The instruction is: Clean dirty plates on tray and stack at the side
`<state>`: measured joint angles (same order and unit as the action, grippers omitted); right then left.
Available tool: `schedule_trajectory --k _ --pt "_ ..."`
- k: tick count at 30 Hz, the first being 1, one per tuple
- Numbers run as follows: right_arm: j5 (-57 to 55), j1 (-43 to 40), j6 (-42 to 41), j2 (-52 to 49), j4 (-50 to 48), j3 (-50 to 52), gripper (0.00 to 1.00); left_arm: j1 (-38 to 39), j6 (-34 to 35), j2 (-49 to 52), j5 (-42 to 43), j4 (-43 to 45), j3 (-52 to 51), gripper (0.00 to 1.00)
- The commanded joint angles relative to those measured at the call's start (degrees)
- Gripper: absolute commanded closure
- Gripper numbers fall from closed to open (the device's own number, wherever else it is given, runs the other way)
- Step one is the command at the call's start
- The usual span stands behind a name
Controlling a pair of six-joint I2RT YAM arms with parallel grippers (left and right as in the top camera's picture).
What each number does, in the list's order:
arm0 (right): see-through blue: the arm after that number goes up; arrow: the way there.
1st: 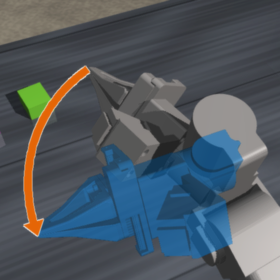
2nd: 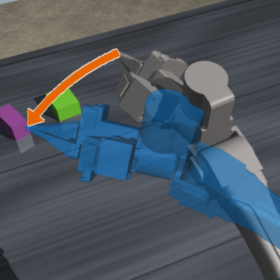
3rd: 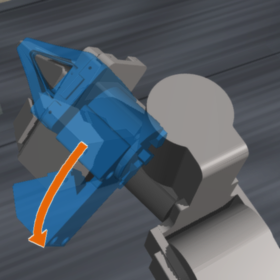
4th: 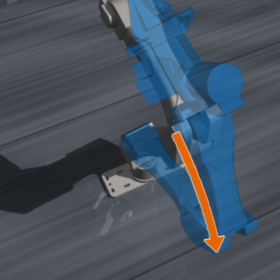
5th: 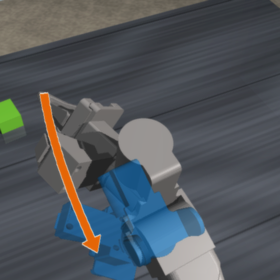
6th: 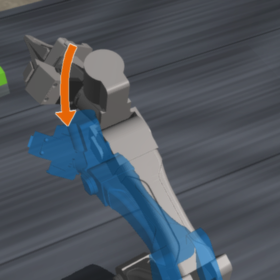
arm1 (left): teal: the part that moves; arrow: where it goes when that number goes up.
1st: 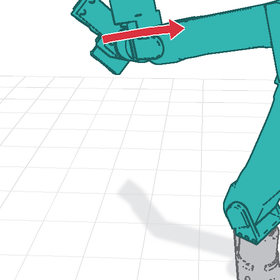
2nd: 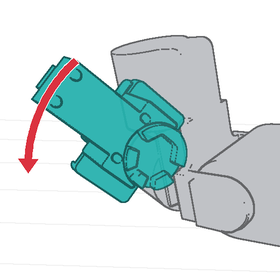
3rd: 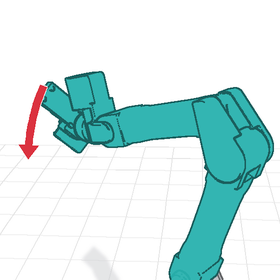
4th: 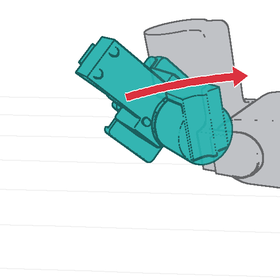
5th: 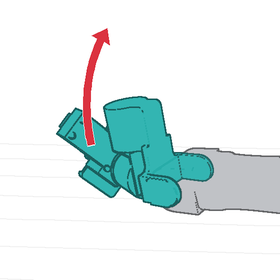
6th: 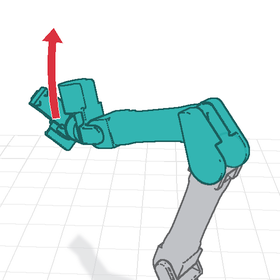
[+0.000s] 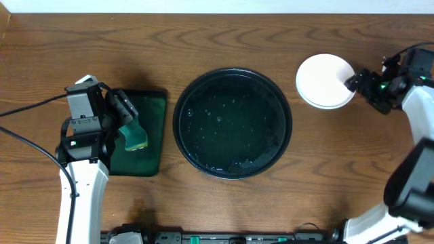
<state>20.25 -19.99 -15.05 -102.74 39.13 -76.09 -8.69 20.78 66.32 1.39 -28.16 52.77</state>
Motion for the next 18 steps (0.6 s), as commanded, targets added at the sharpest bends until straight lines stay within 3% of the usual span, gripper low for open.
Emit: schedule_trajectory --k 1,10,18 --pt "0.1 0.9 -0.8 12.5 5.3 -0.6 0.01 -0.2 -0.3 0.0 0.1 -0.1 1.0 0.20" --pt "-0.7 9.4 -0.8 27.3 27.3 0.6 0.01 -0.2 -0.3 0.0 0.1 -0.1 1.0 0.20" --pt "0.3 11.8 -0.8 28.6 33.5 0.6 0.01 -0.2 -0.3 0.0 0.1 -0.1 1.0 0.20"
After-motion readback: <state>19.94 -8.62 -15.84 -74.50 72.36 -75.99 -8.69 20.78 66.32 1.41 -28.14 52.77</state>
